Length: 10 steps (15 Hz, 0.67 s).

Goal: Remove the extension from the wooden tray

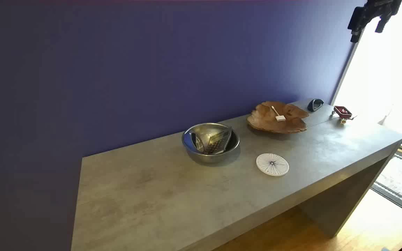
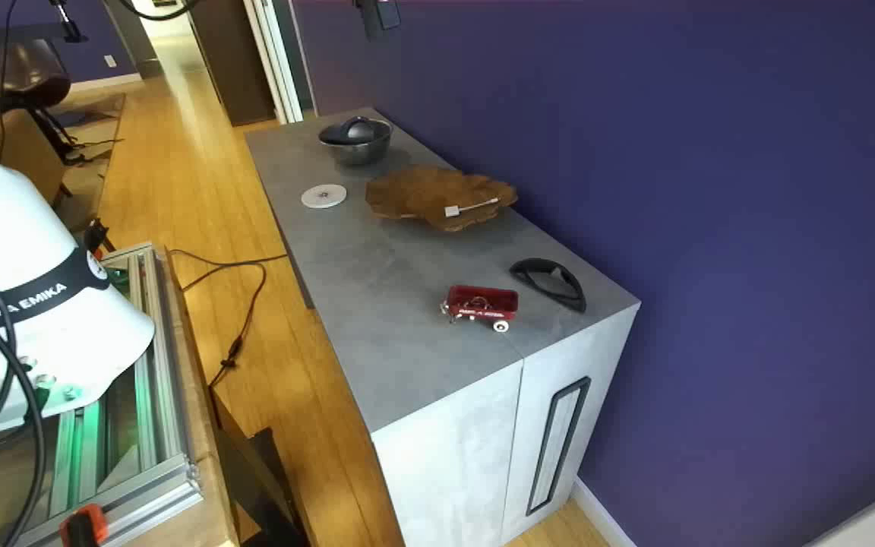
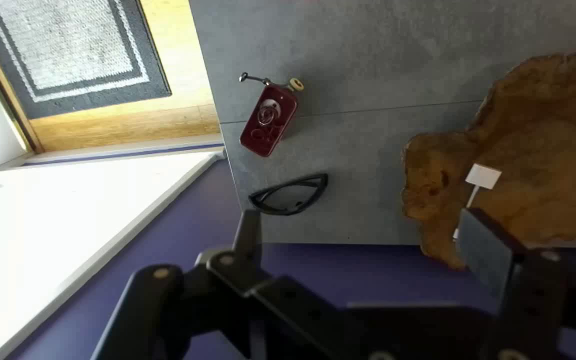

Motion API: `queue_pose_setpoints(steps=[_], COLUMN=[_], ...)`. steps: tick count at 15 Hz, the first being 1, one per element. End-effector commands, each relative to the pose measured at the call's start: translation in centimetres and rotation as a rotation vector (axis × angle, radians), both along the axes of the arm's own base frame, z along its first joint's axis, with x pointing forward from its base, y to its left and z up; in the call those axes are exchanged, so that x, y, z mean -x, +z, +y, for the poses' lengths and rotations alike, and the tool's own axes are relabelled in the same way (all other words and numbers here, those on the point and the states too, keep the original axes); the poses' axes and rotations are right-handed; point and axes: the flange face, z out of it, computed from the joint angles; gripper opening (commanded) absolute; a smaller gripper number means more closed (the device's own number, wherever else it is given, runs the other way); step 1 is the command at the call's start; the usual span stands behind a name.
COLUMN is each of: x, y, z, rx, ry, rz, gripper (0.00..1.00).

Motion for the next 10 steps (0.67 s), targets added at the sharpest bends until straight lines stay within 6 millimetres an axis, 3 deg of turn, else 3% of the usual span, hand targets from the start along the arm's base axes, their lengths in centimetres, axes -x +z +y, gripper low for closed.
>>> queue_pose_setpoints(steps=[1, 10], x=[-0.01, -0.32], y=[0.05, -0.36], z=[-0.01, 0.25], rx=[0.0, 0.027], ry=[0.0, -0.037], rz=[0.001, -0.024], gripper=[1.0, 1.0])
